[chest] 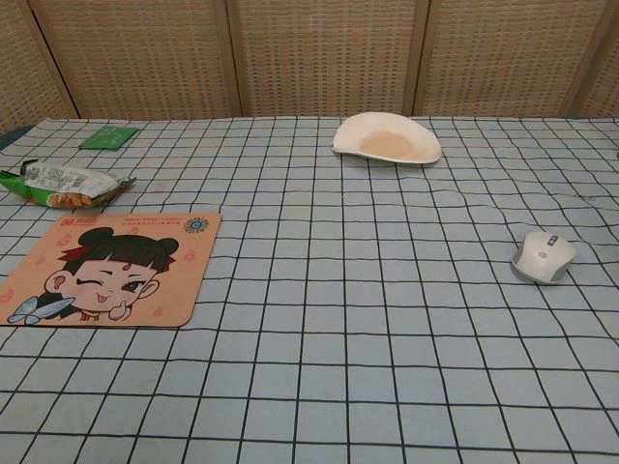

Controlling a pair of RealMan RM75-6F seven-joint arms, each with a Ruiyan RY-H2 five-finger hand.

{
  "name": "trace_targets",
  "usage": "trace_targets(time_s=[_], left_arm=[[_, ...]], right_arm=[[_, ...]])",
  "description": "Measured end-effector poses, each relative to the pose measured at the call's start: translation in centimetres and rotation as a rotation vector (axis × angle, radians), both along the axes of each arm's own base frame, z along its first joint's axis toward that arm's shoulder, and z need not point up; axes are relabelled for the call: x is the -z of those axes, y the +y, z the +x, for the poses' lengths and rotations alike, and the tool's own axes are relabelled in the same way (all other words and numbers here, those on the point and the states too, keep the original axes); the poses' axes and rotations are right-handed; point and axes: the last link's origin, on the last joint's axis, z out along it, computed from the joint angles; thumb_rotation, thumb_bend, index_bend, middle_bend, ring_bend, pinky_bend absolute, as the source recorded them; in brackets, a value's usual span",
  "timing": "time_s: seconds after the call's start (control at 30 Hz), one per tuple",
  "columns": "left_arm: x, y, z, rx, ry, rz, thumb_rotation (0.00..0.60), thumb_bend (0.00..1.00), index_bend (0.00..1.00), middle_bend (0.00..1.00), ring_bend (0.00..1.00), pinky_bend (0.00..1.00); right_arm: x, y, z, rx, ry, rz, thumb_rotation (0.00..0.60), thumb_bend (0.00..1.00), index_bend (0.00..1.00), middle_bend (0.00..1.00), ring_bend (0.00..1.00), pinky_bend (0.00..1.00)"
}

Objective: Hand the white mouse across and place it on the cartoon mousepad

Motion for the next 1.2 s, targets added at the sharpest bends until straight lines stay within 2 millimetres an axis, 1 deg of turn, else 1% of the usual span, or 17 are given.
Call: trace_targets(time_s=[0.33, 0.57, 0.6, 0.73, 0.87, 0.97, 1.07, 1.2], left_arm=[[0.0, 0.0, 0.1, 0.005, -0.001, -0.001, 0.6, 0.15, 0.0, 0.0, 0.0, 0.0], [-0.2, 0.2, 0.0, -0.003, -0.005, 0.008, 0.6, 0.15, 0.0, 0.0, 0.0, 0.0], [-0.3, 0.2, 0.0, -0.003, -0.006, 0.01, 0.6, 0.15, 0.0, 0.0, 0.0, 0.0], [-0.6, 0.2, -0.2, -0.012, -0.011, 0.019, 0.6, 0.15, 0.0, 0.0, 0.0, 0.0], [-0.7, 0.5, -0.2, -0.018, -0.012, 0.025, 0.6, 0.15, 0.0, 0.0, 0.0, 0.0], [-0.7, 0.5, -0.2, -0.018, -0.01, 0.026, 0.6, 0.15, 0.0, 0.0, 0.0, 0.0], [-0.7, 0.6, -0.2, -0.018, -0.01, 0.023, 0.6, 0.15, 0.0, 0.0, 0.0, 0.0], [-0.7, 0.7, -0.3, -0.018, -0.008, 0.021, 0.6, 0.15, 0.0, 0.0, 0.0, 0.0]], right_arm=[[0.1, -0.1, 0.0, -0.006, -0.001, 0.011, 0.6, 0.11, 0.09, 0.0, 0.0, 0.0], [0.3, -0.3, 0.0, -0.016, 0.003, 0.023, 0.6, 0.09, 0.09, 0.0, 0.0, 0.0], [0.3, -0.4, 0.0, -0.024, 0.005, 0.024, 0.6, 0.09, 0.09, 0.0, 0.0, 0.0], [0.3, -0.9, 0.0, -0.066, 0.011, 0.027, 0.6, 0.09, 0.18, 0.0, 0.0, 0.03], [0.1, -2.2, 0.0, -0.137, 0.05, 0.048, 0.6, 0.09, 0.22, 0.06, 0.0, 0.07], [0.3, -3.8, 0.1, -0.194, 0.086, 0.088, 0.6, 0.1, 0.26, 0.08, 0.01, 0.08], [0.8, -4.9, 0.1, -0.21, 0.112, 0.138, 0.6, 0.11, 0.27, 0.09, 0.02, 0.08], [2.2, -6.9, 0.3, -0.232, 0.175, 0.233, 0.6, 0.11, 0.28, 0.1, 0.02, 0.08]])
